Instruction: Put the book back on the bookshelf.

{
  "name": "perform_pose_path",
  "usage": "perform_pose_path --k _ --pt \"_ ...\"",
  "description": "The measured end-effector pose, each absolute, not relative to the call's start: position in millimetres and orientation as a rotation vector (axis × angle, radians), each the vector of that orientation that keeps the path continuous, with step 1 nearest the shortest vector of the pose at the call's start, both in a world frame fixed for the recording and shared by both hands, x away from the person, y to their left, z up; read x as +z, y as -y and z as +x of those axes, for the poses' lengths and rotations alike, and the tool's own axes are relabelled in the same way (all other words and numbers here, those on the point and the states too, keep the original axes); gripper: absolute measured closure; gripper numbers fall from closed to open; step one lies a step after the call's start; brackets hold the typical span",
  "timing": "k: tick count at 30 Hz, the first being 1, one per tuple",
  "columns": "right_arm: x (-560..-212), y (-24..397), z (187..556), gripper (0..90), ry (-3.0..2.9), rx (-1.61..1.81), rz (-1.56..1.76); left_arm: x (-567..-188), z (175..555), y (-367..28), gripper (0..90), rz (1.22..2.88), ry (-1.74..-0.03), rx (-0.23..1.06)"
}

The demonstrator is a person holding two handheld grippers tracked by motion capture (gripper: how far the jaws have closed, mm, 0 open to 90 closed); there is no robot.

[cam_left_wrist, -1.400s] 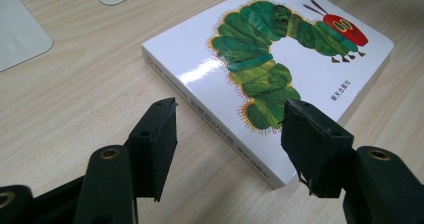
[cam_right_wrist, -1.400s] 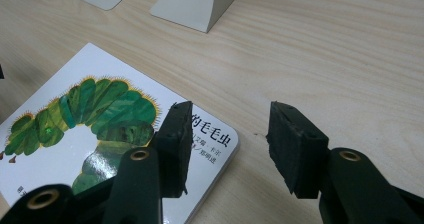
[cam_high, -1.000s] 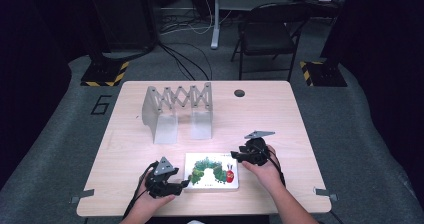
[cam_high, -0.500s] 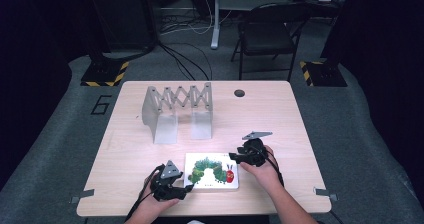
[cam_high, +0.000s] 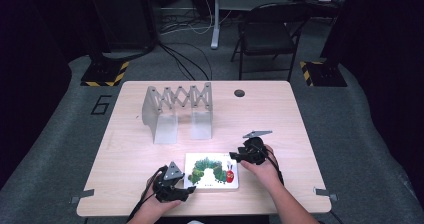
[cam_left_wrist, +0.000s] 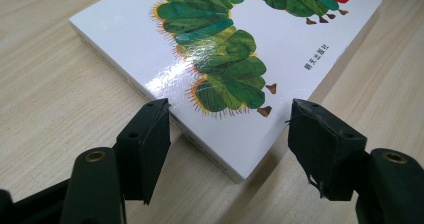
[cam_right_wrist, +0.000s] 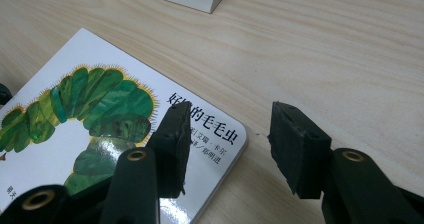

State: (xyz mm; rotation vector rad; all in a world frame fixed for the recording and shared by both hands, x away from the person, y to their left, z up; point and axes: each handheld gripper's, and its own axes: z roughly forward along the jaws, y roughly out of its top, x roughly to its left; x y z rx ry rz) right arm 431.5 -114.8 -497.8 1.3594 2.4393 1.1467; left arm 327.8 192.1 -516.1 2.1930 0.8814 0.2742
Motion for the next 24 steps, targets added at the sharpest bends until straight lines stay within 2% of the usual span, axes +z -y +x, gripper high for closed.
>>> perform_pose_path --k 17,24 --pt "-502.8 115.7 437.7 49.6 -2.461 1.129 1.405 -518.0 329.2 -185.2 31.6 2.176 -0.892 0.275" --pt "-503.6 113.3 438.1 49.6 -2.472 1.127 1.405 -522.2 328.1 -182.7 28.5 2.179 -0.891 0.302"
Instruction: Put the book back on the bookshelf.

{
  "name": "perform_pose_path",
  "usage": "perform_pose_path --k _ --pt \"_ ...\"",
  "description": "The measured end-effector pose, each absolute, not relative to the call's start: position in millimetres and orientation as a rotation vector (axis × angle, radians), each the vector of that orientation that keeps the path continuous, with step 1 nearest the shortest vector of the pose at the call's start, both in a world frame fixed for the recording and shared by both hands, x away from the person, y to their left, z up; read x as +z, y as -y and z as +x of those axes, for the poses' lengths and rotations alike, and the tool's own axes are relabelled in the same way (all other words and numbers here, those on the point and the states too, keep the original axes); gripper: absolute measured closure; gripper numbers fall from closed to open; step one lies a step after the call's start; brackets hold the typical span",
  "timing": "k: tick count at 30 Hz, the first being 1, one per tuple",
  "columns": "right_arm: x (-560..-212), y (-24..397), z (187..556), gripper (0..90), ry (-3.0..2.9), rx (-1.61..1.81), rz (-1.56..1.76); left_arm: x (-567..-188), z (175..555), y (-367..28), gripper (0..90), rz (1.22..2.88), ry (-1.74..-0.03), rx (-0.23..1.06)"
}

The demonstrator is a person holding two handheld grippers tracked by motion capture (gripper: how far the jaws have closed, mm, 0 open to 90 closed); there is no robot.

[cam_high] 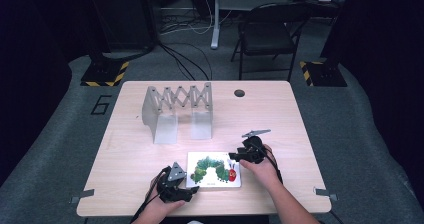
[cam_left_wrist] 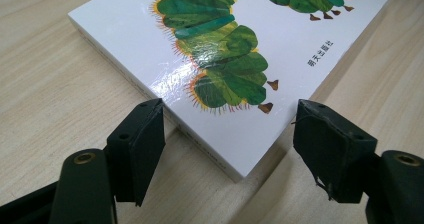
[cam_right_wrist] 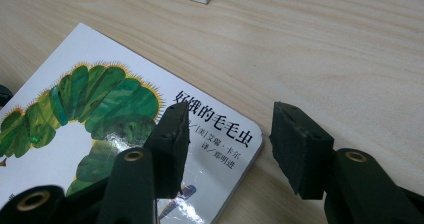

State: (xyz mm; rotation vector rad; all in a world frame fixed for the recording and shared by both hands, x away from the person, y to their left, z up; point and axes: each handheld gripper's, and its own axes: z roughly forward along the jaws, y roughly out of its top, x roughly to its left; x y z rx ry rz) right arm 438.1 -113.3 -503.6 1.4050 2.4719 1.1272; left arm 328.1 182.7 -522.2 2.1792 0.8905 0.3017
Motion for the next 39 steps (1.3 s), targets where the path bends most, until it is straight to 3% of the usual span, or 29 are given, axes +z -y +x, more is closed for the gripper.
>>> perform_pose_path --k 39 --pt "-504.9 113.5 440.1 50.4 -2.461 1.11 1.523 -527.3 322.2 -175.5 23.6 2.187 -0.869 0.376"
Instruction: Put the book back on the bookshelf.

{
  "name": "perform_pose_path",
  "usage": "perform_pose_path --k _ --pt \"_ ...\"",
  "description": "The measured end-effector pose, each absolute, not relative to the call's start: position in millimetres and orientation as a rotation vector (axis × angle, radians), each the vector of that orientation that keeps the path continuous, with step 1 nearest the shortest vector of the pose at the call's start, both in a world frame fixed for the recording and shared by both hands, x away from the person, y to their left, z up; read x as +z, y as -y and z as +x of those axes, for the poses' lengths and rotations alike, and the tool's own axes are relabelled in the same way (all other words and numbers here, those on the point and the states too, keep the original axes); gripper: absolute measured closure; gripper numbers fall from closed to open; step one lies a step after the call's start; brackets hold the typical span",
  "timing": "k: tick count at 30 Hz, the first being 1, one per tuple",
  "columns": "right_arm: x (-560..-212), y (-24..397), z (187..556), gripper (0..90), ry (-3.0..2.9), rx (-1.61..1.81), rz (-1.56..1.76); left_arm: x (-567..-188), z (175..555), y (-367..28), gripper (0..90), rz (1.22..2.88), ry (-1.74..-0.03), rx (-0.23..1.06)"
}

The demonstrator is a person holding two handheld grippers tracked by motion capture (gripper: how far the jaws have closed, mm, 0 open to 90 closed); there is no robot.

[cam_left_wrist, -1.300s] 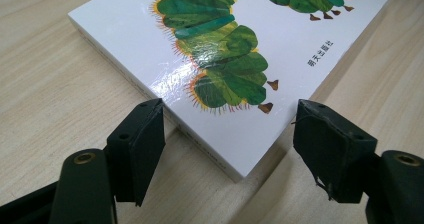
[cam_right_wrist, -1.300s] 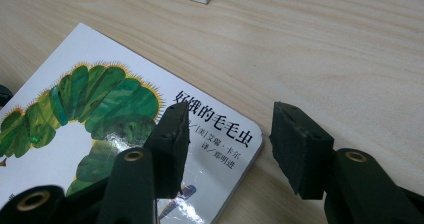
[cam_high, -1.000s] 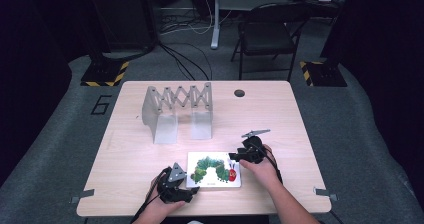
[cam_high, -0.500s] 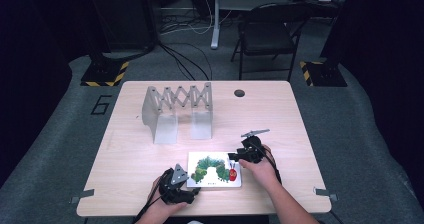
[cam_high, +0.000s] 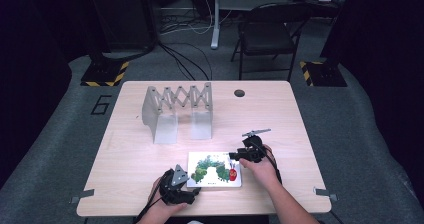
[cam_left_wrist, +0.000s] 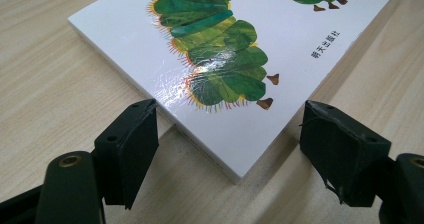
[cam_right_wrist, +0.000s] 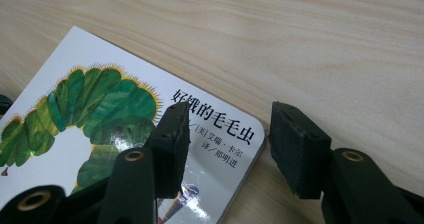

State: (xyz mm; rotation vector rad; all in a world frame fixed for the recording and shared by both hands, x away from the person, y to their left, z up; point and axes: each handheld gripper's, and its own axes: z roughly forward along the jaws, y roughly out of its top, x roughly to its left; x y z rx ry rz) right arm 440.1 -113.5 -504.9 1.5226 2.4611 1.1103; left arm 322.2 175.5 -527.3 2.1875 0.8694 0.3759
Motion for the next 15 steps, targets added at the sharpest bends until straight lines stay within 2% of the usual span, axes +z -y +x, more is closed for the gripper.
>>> perform_pose_path --k 15 --pt "-505.9 114.1 440.9 50.2 -2.456 1.117 1.597 -527.7 321.7 -175.2 23.2 2.186 -0.866 0.384"
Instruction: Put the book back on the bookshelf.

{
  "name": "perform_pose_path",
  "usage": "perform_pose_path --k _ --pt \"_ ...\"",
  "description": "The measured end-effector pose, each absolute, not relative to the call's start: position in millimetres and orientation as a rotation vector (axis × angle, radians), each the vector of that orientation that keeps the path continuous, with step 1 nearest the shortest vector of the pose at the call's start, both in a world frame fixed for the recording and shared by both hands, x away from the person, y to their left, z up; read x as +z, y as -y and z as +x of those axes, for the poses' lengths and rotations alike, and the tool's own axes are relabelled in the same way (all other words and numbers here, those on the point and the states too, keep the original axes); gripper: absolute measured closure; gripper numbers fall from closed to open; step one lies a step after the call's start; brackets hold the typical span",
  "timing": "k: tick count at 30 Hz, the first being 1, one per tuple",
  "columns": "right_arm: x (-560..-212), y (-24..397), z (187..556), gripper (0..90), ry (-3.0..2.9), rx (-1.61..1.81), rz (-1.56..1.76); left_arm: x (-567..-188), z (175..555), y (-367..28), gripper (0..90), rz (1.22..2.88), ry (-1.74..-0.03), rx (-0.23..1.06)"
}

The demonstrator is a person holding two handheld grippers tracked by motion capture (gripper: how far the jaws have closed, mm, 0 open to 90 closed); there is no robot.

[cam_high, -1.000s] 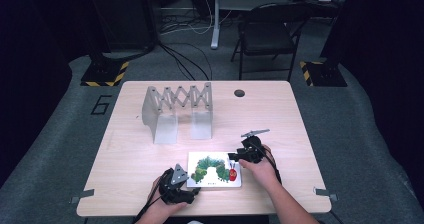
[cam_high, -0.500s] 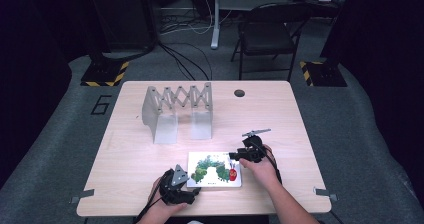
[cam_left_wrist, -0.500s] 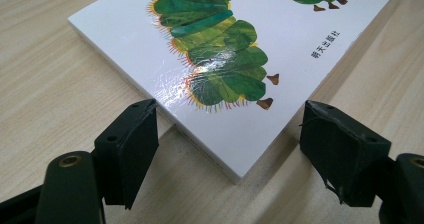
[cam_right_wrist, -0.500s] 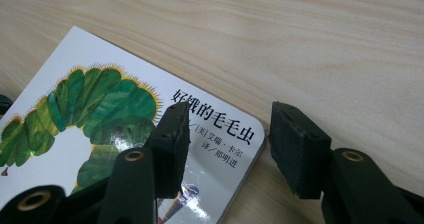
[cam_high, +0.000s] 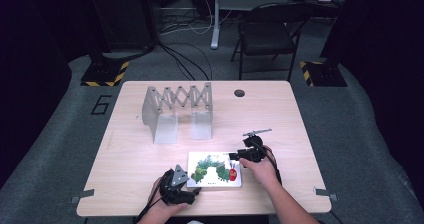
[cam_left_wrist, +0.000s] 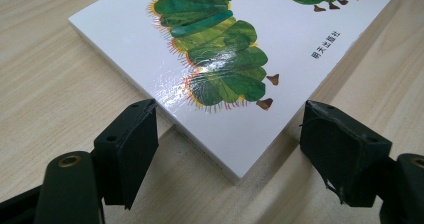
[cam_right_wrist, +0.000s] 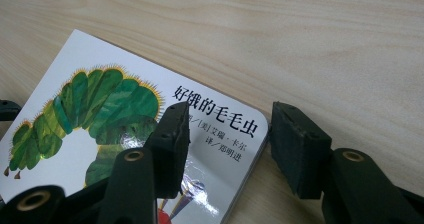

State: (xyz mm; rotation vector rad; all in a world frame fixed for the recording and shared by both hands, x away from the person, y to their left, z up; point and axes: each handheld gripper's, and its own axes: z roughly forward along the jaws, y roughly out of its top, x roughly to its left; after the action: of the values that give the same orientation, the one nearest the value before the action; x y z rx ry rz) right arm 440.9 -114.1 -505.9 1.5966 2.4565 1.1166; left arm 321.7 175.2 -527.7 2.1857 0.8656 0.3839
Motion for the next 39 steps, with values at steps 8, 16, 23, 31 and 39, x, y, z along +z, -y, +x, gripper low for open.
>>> perform_pose_path --k 8,16,23,31,39 --pt "-504.6 115.8 442.5 53.6 -2.448 1.105 1.65 -529.4 320.9 -173.0 19.7 2.175 -0.87 0.395" --pt "-501.3 118.5 441.9 54.5 -2.436 1.148 1.638 -529.1 321.2 -173.5 18.6 2.182 -0.861 0.38" --pt "-498.1 116.4 439.5 54.5 -2.434 1.136 1.614 -529.2 321.3 -173.5 18.3 2.18 -0.862 0.38" --pt "-495.8 117.4 438.6 54.4 -2.442 1.145 1.573 -529.9 321.0 -172.3 16.1 2.18 -0.866 0.392" --pt "-492.1 119.5 436.3 54.4 -2.426 1.187 1.576 -529.4 321.3 -172.0 15.1 2.188 -0.865 0.382"
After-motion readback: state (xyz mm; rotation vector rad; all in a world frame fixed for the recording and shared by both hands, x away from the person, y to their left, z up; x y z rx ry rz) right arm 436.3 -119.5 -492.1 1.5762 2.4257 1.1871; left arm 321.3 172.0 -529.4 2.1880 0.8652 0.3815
